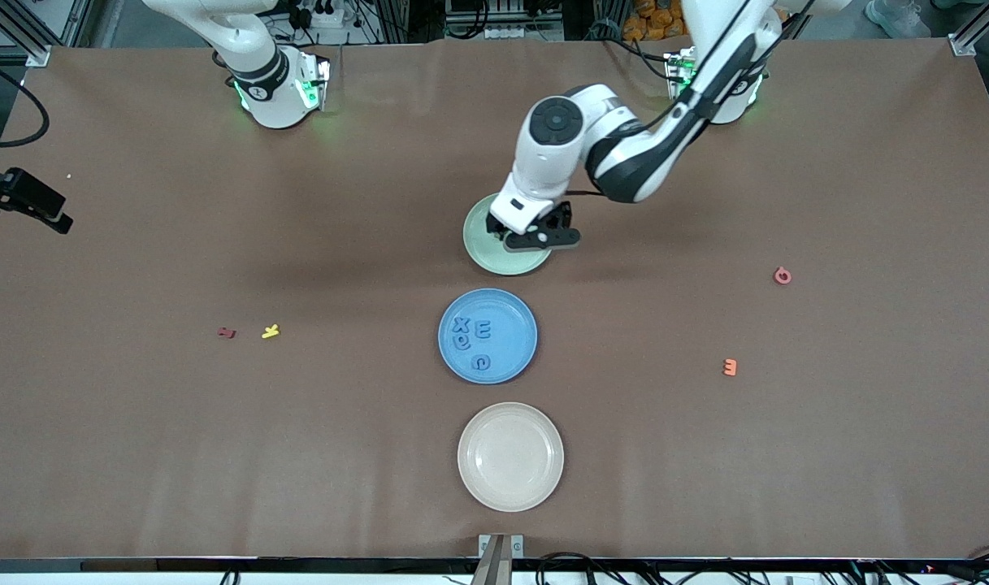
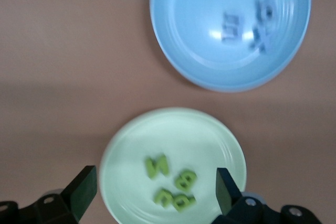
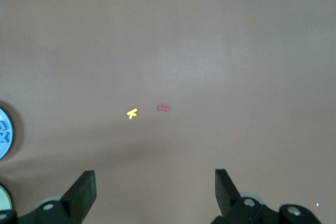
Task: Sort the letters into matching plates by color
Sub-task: 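Carry green u to the green plate with the left gripper, then release u onto the green plate and withdraw the left gripper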
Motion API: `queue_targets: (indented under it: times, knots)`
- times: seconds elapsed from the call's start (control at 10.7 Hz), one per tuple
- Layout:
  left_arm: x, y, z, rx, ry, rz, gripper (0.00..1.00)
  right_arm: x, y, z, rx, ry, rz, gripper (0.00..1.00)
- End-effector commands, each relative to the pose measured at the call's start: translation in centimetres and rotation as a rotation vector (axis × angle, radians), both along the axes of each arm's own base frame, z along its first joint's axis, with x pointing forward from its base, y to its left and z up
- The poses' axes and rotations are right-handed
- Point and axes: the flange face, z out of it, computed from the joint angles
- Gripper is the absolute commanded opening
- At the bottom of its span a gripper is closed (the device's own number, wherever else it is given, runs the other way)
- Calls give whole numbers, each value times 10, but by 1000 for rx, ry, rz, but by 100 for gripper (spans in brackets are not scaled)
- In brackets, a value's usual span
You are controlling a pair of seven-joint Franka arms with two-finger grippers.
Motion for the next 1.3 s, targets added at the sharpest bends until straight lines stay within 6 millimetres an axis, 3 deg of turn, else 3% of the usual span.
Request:
queue_targets:
  times: [0.0, 0.47, 0.74, 1.21]
  knots:
    - [45, 61, 40, 42, -69, -36, 100, -4, -7, 6, 15, 13, -36, 100]
    - [102, 166, 85, 133, -87, -74, 100, -5, -9, 11, 7, 15, -37, 100]
    - [145, 243, 133, 196, -47, -52, 100, -1, -7, 6, 7, 20, -1, 100]
    - [169, 348, 205, 173, -48, 11, 100, 0, 2, 5, 8, 28, 74, 100]
